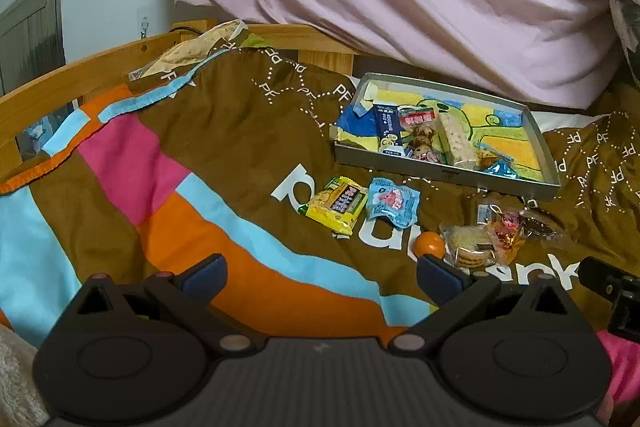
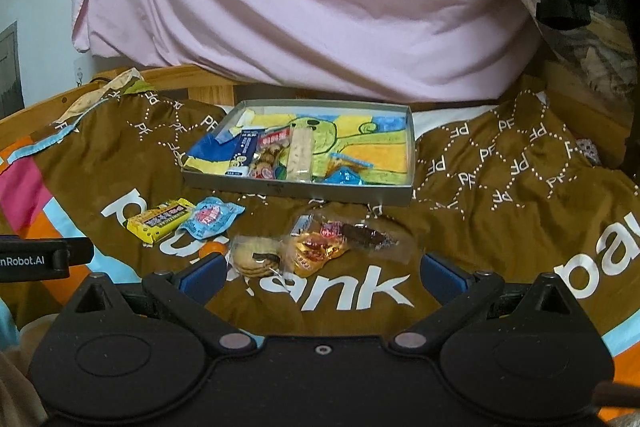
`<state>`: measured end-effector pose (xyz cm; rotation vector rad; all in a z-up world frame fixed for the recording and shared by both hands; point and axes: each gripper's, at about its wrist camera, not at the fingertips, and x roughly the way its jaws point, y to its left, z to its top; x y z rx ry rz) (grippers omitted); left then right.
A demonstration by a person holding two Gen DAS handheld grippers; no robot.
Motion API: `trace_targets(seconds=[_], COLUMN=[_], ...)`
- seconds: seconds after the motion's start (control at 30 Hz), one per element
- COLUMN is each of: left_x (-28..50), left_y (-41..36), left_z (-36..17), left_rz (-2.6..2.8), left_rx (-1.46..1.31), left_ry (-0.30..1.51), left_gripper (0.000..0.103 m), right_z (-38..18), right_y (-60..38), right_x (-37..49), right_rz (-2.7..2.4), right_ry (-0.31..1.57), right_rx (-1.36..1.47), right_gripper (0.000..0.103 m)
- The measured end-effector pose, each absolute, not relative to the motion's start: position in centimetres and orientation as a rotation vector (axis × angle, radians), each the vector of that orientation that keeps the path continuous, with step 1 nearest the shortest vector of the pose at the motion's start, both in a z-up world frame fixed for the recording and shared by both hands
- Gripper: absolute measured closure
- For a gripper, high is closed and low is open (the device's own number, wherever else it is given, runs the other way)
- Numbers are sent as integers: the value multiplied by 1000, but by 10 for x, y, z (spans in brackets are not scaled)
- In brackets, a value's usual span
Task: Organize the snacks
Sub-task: 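Move both tools back toward the remaining snacks beside the tray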
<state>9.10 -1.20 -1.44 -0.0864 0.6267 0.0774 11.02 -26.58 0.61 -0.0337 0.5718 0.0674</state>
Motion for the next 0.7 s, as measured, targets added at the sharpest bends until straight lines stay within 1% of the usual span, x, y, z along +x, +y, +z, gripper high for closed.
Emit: trace_targets(seconds=[0.5, 0.7], left_x=[109, 124], left_y=[-8, -7], left_z=[-10, -9], left_rz=[35, -11], left_rx=[-109, 20], left_ry=[721, 773], left_gripper=[0, 0], right_z=[3, 5], right_y=[-260, -255], right_x=[117, 130], right_rz=[98, 164], right_ry=[620, 651], right_rx=[-34, -14], right_gripper=[1, 1])
